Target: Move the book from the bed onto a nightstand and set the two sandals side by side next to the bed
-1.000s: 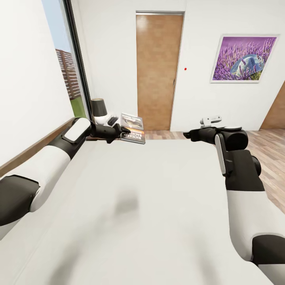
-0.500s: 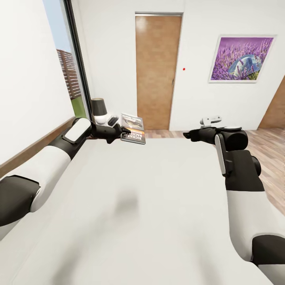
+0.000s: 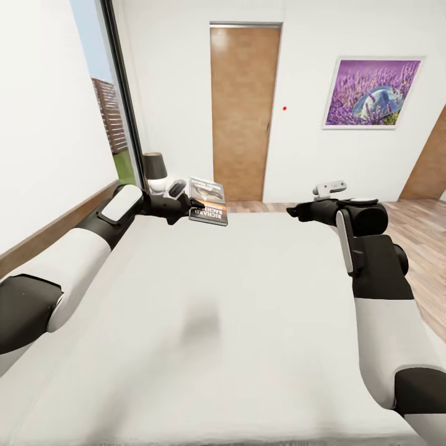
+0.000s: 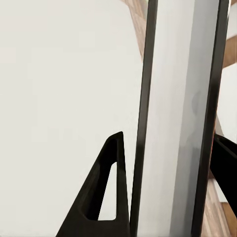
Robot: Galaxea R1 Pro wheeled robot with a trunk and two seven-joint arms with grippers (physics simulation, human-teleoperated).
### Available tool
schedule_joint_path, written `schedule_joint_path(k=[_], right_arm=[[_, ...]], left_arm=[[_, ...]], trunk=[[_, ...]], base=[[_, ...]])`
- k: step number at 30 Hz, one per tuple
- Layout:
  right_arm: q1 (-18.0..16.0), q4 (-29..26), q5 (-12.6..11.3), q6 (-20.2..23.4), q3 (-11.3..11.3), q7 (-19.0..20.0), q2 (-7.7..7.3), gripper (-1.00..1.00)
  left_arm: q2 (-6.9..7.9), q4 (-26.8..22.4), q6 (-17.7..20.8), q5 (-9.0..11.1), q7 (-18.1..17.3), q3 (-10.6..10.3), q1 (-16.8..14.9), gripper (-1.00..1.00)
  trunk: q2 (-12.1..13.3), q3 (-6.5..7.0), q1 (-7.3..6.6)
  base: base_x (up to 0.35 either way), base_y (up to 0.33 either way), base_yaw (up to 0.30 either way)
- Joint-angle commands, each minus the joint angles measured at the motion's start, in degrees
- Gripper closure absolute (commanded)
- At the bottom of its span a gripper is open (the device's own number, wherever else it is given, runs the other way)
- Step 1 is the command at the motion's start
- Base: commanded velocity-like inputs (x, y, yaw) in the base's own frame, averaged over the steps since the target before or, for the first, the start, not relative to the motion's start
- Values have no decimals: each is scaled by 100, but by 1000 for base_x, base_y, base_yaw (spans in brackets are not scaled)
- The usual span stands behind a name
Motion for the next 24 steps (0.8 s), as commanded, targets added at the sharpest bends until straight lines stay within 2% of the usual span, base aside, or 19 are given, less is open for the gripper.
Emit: schedule_joint_path(k=[1,14,24], right_arm=[[-5,-5,60,20,7,47,-4,-100],[-5,-13,60,20,2,47,-8,-100],[-5,-31,60,20,-13,47,-18,-100]], left_arm=[[7,-9,-1,65,50,-32,-5,100],[5,-2,-7,62,57,-32,-5,100],[-10,-8,-14,59,130,-30,-5,100]], trunk=[[-3,-6,-2],[-3,-6,-2],[-3,-6,-2]], base=[[-127,-40,0],[-72,-142,0],[-13,-53,0]])
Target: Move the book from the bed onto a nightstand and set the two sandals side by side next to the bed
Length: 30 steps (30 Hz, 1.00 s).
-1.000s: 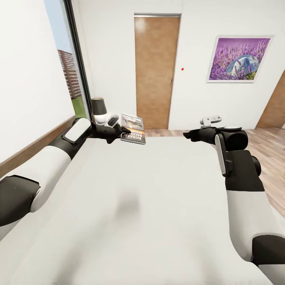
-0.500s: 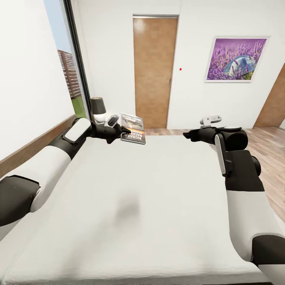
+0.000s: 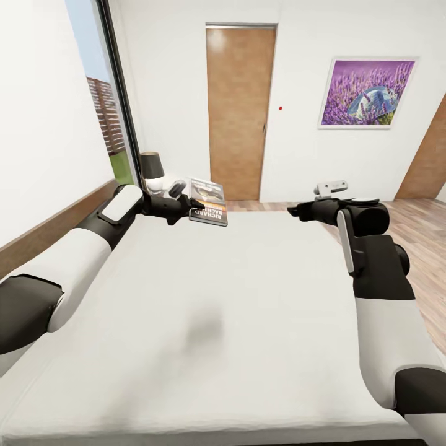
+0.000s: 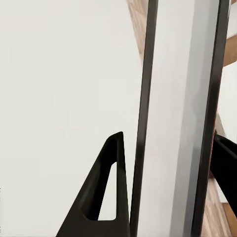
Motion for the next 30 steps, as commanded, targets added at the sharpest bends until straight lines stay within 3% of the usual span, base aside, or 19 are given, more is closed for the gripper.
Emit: schedule_joint_path(k=[1,10,30], right_arm=[[-5,-19,60,21,3,50,-3,-100],[-5,-110,60,21,-4,49,-5,-100],[-5,-158,53,21,10,47,-4,-100]], left_arm=[[5,-8,-3,67,64,-33,-4,100],[2,-3,2,71,269,-27,2,100],[5,-3,7,77,368,-26,3,100]], trunk=[[-3,-6,0],[-3,-6,0],[-3,-6,0]], base=[[-4,-16,0],[-65,-101,0],[-185,-236,0]])
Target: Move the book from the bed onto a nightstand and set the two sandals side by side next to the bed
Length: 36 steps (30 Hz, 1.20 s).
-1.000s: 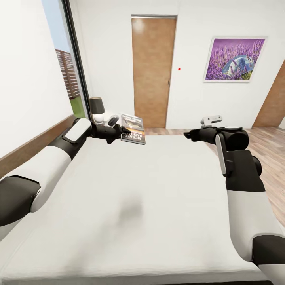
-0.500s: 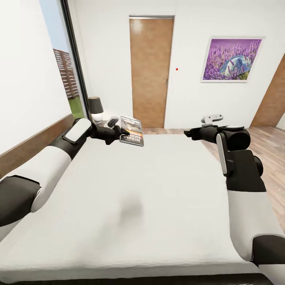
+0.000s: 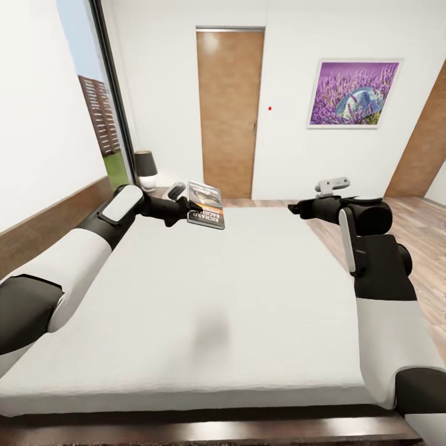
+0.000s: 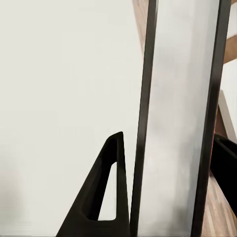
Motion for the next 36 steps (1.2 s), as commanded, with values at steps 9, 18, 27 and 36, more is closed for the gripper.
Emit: schedule_joint_path(k=[9,18,27,36], right_arm=[[2,-58,60,19,7,51,-1,-100],[5,-75,58,19,7,52,3,-100],[12,-79,56,19,13,52,4,-100],[13,-80,59,19,14,53,4,-100]], left_arm=[[6,-8,-8,82,46,-32,-8,100],[7,-8,-8,81,47,-32,-10,100],[9,-14,-18,87,39,-33,-8,100],[7,-11,-18,82,48,-32,-7,100]], trunk=[[-4,-6,-2],[-4,-6,-2],[-4,-6,-2],[-4,-6,-2]], base=[[-120,-262,0],[7,-285,0],[20,-102,0],[3,-100,0]])
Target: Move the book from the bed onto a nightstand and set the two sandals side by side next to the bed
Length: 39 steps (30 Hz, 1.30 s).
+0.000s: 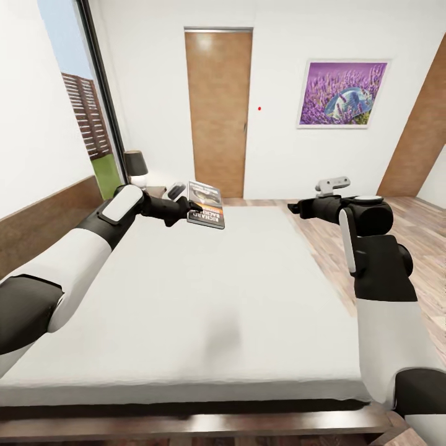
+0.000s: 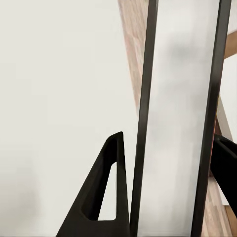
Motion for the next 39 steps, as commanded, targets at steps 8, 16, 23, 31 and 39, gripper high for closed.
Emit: schedule_joint_path(k=[8,16,23,31,39], right_arm=[[-4,-5,57,20,8,47,-3,-100],[1,-5,56,20,10,48,-4,-100],[10,-68,54,20,15,48,-4,-100],[12,-125,55,20,28,49,0,-100],[80,-151,60,20,46,46,2,-100]], left_arm=[[6,-8,-2,67,51,-34,-6,100],[6,-12,-4,71,50,-32,-7,100],[0,-10,-5,74,55,-27,-6,100],[3,-11,-6,74,60,-26,-6,100],[5,-45,-5,76,65,-25,-6,100]], trunk=[[-3,-6,0],[-3,-6,0],[-3,-6,0],[-3,-6,0],[-3,-6,0]], base=[[-65,-220,0],[-38,-86,0],[-43,-107,0],[-63,-130,0],[-15,-31,0]])
